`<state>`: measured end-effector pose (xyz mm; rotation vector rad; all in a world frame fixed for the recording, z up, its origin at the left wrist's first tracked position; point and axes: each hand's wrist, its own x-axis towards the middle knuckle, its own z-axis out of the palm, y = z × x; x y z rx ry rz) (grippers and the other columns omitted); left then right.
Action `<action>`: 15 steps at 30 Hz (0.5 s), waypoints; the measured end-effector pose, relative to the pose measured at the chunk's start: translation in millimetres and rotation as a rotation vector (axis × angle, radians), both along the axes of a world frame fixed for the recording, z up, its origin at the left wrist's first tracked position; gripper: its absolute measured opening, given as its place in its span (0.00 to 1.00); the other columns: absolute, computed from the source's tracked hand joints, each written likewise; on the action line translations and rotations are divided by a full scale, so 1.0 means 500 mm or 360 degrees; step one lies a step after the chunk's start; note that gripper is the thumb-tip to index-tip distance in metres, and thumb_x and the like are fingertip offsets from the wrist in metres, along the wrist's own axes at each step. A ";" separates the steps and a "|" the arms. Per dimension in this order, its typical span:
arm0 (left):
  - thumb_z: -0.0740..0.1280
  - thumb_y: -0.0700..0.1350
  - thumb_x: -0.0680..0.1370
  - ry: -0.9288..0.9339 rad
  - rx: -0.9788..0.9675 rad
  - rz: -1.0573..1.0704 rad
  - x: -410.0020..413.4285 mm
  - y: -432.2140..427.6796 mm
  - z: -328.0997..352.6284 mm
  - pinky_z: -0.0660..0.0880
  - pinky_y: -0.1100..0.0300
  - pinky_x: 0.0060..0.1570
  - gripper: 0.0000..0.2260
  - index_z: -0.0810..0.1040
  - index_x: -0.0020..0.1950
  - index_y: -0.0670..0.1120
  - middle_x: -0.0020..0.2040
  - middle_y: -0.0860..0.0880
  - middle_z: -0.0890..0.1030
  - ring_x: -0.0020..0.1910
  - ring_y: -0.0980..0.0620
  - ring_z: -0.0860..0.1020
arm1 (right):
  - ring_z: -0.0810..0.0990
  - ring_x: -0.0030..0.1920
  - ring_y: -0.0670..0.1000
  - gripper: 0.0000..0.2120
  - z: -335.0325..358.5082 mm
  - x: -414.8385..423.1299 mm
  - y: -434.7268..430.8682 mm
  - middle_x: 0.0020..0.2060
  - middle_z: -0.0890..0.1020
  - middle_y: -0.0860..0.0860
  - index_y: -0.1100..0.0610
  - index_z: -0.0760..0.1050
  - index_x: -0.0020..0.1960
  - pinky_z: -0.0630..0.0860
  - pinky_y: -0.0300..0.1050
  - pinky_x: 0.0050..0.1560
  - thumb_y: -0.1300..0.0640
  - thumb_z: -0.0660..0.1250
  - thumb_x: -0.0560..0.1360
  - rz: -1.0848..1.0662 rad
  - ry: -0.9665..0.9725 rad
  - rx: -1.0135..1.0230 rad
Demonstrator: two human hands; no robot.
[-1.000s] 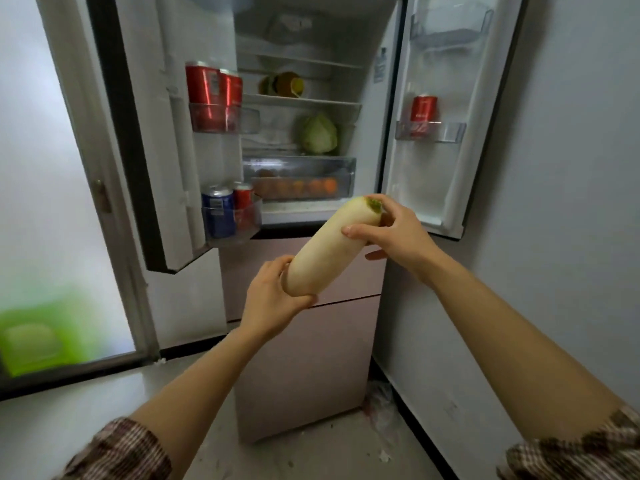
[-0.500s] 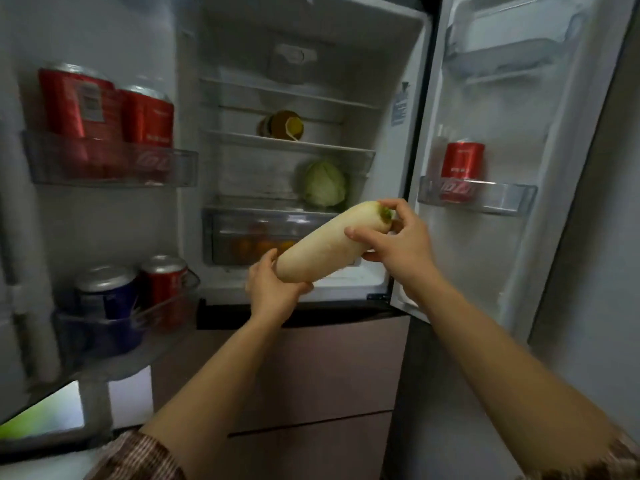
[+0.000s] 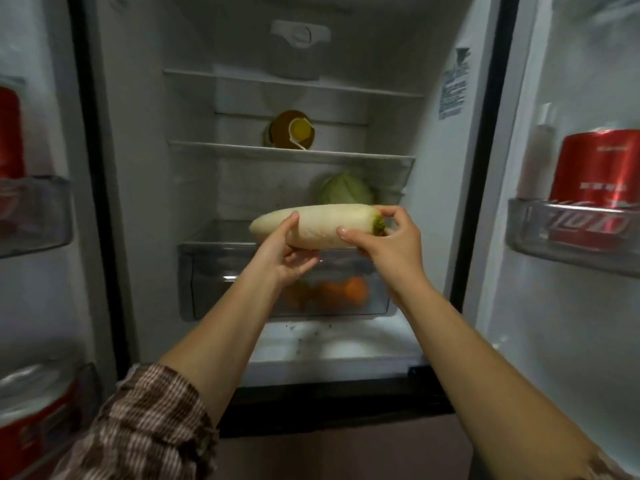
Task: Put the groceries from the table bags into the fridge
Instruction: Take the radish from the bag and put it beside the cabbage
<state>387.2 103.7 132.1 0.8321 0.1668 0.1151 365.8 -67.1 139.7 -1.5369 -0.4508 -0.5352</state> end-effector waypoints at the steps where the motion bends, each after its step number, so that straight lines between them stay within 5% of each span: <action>1: 0.73 0.51 0.72 -0.0023 0.0024 0.0015 0.029 0.011 0.009 0.79 0.47 0.43 0.31 0.66 0.69 0.40 0.59 0.40 0.76 0.51 0.43 0.78 | 0.80 0.48 0.47 0.27 -0.001 0.032 0.015 0.46 0.79 0.44 0.54 0.73 0.53 0.82 0.54 0.50 0.55 0.82 0.59 -0.0005 -0.0005 -0.0009; 3: 0.74 0.49 0.72 -0.0081 0.0057 0.0045 0.091 0.037 0.024 0.80 0.45 0.41 0.30 0.67 0.69 0.42 0.60 0.40 0.75 0.55 0.43 0.78 | 0.80 0.43 0.45 0.25 -0.006 0.104 0.048 0.42 0.79 0.46 0.56 0.72 0.51 0.81 0.56 0.49 0.60 0.82 0.60 -0.0012 0.0008 -0.0037; 6: 0.73 0.49 0.73 -0.0054 0.0257 0.0098 0.194 0.083 0.040 0.78 0.45 0.52 0.25 0.69 0.66 0.44 0.53 0.42 0.76 0.56 0.43 0.77 | 0.79 0.40 0.49 0.23 -0.017 0.210 0.090 0.38 0.79 0.48 0.52 0.71 0.43 0.81 0.55 0.45 0.55 0.83 0.58 -0.0090 0.0093 -0.0127; 10: 0.73 0.52 0.71 0.0081 0.0623 0.0152 0.313 0.123 0.047 0.77 0.51 0.38 0.23 0.75 0.62 0.43 0.49 0.44 0.79 0.48 0.46 0.79 | 0.74 0.34 0.46 0.23 -0.025 0.314 0.127 0.33 0.76 0.45 0.53 0.70 0.38 0.69 0.41 0.33 0.48 0.82 0.57 -0.0209 0.0210 -0.0369; 15: 0.70 0.56 0.73 0.0232 0.0932 0.0111 0.432 0.143 0.056 0.75 0.53 0.34 0.22 0.74 0.61 0.43 0.49 0.43 0.80 0.41 0.47 0.78 | 0.74 0.38 0.51 0.26 -0.027 0.386 0.166 0.35 0.77 0.49 0.52 0.67 0.37 0.64 0.43 0.30 0.37 0.78 0.58 -0.0325 0.0265 -0.0717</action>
